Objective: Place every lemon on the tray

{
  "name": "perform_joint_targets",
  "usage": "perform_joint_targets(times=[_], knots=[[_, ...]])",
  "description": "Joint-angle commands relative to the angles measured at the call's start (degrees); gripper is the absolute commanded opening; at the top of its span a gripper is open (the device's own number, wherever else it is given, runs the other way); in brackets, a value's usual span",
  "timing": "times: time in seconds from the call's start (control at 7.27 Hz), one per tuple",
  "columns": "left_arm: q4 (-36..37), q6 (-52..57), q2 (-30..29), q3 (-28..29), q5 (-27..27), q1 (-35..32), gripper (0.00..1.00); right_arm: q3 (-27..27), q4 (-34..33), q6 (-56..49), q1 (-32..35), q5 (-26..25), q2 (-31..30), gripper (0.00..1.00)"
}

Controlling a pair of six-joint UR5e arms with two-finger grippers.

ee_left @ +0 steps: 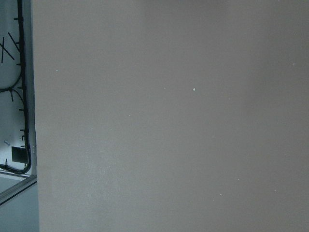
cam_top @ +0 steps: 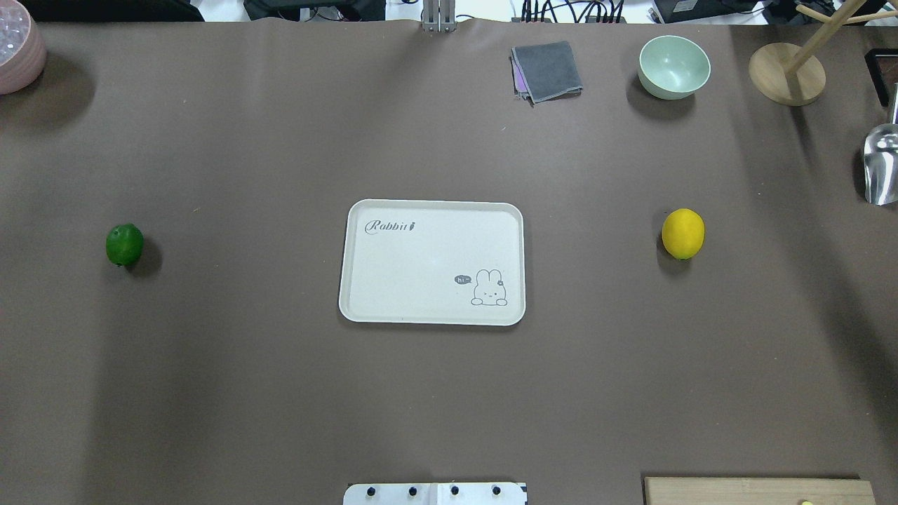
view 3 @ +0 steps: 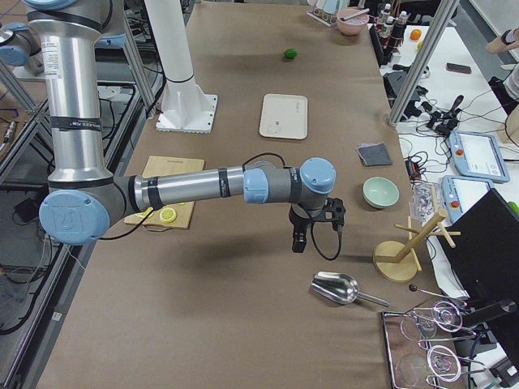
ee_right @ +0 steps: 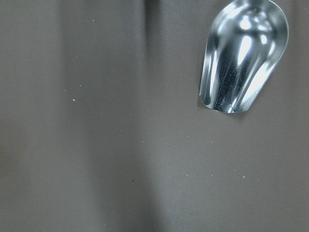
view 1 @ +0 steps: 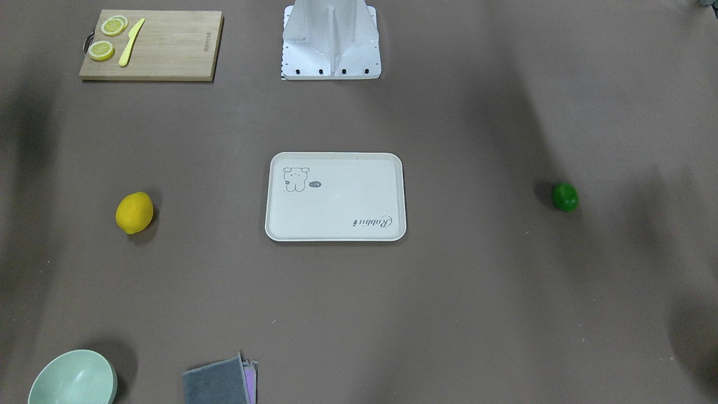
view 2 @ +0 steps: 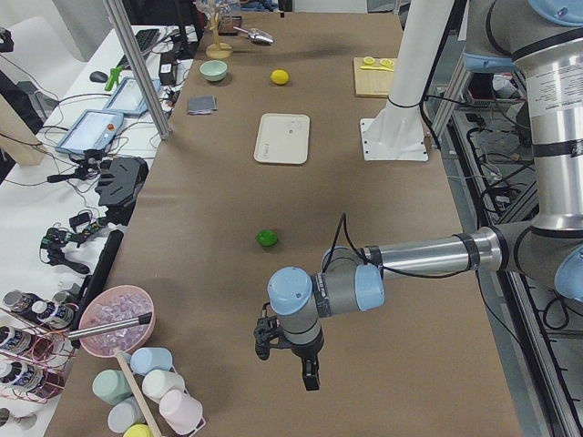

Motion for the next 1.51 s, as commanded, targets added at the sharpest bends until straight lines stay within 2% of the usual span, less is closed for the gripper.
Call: perform_joint_targets(times=[0.0,0.69,0.96,1.1,1.24,1.38], knots=[[0.5,-0.5,-0.6,1.0,0.3,0.2,0.98,0.4,0.0,-0.8,-0.1,-0.3,0.0,1.00],[0.8,0.3,-3.1,0.4,-0.8,-0.2,0.98,1.1,0.0,0.1,-2.3,0.6,0.7,1.00],[0.7,0.1,-3.7,0.5,-10.7,-0.6,0.98,2.5,0.4,1.8,-7.6,1.6,1.5,0.99],[0.9,-0.5,-5.5,-0.1,-11.7,-0.7,0.98,2.7,0.4,5.9,-10.0,1.6,3.8,0.99],[4.5,-0.7,-8.7,-0.9,-11.8,-0.6,0.98,2.7,0.8,8.0,-13.0,1.2,5.4,0.99],[5.9,-3.8,-11.3,-1.4,-11.8,-0.3,0.98,2.5,3.5,10.5,-15.8,0.9,5.8,0.99]])
